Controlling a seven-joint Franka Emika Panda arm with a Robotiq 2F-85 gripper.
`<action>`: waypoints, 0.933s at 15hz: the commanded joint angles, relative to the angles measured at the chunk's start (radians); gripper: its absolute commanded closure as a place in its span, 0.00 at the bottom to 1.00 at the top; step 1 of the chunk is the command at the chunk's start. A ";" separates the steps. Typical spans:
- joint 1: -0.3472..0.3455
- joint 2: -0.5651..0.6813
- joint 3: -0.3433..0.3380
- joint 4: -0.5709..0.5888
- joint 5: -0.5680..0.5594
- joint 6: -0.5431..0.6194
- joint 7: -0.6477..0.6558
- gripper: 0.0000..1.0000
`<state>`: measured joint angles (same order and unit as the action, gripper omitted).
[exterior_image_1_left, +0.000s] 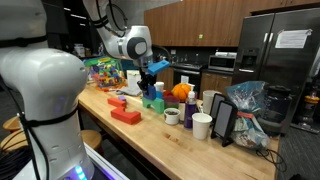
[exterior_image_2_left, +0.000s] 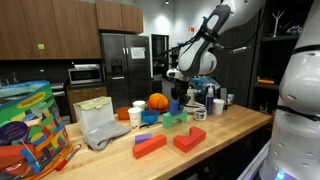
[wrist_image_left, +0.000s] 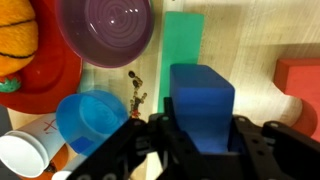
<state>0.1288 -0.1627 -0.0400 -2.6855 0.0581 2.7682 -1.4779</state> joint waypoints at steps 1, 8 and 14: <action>-0.016 -0.040 0.019 -0.013 -0.060 0.001 0.051 0.84; -0.009 -0.083 0.022 0.001 -0.112 -0.080 0.108 0.84; -0.004 -0.080 0.015 0.041 -0.094 -0.173 0.100 0.84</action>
<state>0.1288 -0.2265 -0.0203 -2.6656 -0.0290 2.6395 -1.3856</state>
